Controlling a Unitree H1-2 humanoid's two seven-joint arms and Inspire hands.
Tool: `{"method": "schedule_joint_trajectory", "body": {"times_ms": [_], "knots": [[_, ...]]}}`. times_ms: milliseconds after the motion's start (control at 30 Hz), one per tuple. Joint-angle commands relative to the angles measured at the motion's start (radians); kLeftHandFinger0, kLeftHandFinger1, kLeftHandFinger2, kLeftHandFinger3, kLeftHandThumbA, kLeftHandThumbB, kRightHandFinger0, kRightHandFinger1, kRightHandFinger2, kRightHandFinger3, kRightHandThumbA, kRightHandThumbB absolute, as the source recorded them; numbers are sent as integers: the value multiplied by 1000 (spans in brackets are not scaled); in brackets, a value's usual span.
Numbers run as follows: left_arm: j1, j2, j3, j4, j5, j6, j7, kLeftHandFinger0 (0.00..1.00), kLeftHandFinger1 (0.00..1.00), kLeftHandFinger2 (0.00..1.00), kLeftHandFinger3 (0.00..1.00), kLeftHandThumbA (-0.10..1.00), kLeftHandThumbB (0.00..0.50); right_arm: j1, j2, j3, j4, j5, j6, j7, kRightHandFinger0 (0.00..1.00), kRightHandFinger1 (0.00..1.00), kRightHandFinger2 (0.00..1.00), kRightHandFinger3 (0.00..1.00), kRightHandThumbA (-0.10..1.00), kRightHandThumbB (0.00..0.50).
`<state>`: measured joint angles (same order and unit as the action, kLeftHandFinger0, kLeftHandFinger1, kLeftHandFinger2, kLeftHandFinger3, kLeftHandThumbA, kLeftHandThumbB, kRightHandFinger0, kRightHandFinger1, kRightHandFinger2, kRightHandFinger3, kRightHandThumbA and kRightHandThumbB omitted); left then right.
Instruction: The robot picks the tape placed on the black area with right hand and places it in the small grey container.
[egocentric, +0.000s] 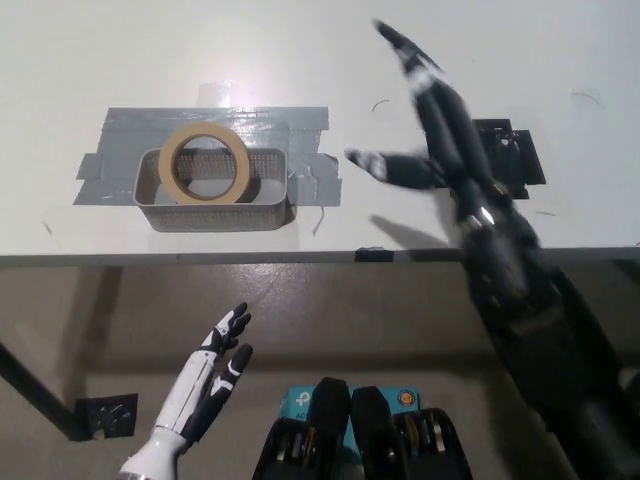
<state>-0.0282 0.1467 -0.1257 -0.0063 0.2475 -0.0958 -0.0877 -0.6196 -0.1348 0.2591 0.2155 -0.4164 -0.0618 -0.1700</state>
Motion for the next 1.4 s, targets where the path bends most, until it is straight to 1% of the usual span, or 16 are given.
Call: {"method": "schedule_joint_trajectory", "body": {"times_ms": [0, 133, 167, 233, 300, 367, 500, 567, 600, 700, 833, 933, 1033, 1167, 1233, 1367], "knots": [[-72, 12, 46, 7, -19, -17, 33, 1000, 1000, 1000, 1000, 992, 133, 328, -117, -155, -631, 359, 9, 101, 1000, 1000, 1000, 1000, 1000, 279], [-63, 9, 45, 23, -12, -32, 38, 1000, 1000, 1000, 1000, 983, 122, 463, -89, -136, -527, 408, -66, 105, 1000, 1000, 1000, 1000, 1000, 242], [-58, 9, 45, 23, -12, -33, 37, 1000, 1000, 1000, 1000, 985, 123, 474, -86, -134, -525, 407, -69, 107, 1000, 1000, 1000, 1000, 1000, 240], [-52, 8, 46, 27, -11, -37, 36, 1000, 1000, 1000, 1000, 985, 119, 520, -75, -127, -447, 409, -94, 123, 1000, 1000, 1000, 1000, 1000, 217], [-40, 5, 45, 21, -4, -30, 35, 1000, 1000, 1000, 1000, 979, 116, 537, -51, -130, -364, 425, -93, 138, 1000, 1000, 1000, 1000, 1000, 189], [-26, -1, 44, 24, -2, -38, 38, 1000, 1000, 1000, 1000, 965, 113, 545, -34, -135, -304, 424, -97, 144, 1000, 1000, 1000, 1000, 1000, 212], [-5, -5, 44, 21, 2, -42, 39, 1000, 1000, 1000, 1000, 977, 132, 543, -14, -140, -225, 434, -101, 175, 1000, 1000, 1000, 1000, 1000, 206], [2, -2, 48, 26, 12, -50, 48, 1000, 1000, 1000, 1000, 994, 131, 551, -9, -135, -217, 425, -93, 188, 1000, 1000, 1000, 1000, 1000, 178], [2, 0, 49, 26, 14, -48, 49, 1000, 1000, 1000, 1000, 999, 133, 551, -6, -135, -206, 428, -96, 194, 1000, 1000, 1000, 1000, 1000, 176], [3, -3, 53, 32, 5, -48, 51, 1000, 1000, 1000, 1000, 1000, 140, 559, -5, -137, -188, 425, -108, 202, 1000, 1000, 1000, 1000, 1000, 174], [17, -10, 57, 44, -1, -65, 63, 1000, 1000, 1000, 1000, 986, 124, 567, -6, -142, -174, 435, -118, 218, 1000, 1000, 1000, 1000, 1000, 183], [39, -11, 67, 37, -20, -59, 60, 1000, 1000, 1000, 1000, 969, 113, 582, -3, -136, -163, 420, -130, 221, 1000, 1000, 1000, 1000, 1000, 190], [46, -11, 71, 33, -4, -55, 65, 1000, 1000, 1000, 1000, 995, 96, 591, -5, -135, -160, 416, -133, 226, 1000, 1000, 1000, 1000, 1000, 185], [49, -12, 80, 44, -10, -67, 66, 1000, 1000, 1000, 1000, 991, 99, 597, -1, -133, -158, 407, -129, 230, 1000, 1000, 1000, 1000, 1000, 205], [49, -13, 83, 51, -11, -81, 69, 1000, 1000, 1000, 1000, 981, 82, 595, 0, -134, -158, 405, -126, 232, 1000, 1000, 1000, 1000, 1000, 221], [48, -12, 83, 57, -3, -87, 72, 1000, 1000, 1000, 1000, 985, 78, 593, 1, -138, -159, 407, -126, 234, 1000, 1000, 1000, 1000, 1000, 221]]}}
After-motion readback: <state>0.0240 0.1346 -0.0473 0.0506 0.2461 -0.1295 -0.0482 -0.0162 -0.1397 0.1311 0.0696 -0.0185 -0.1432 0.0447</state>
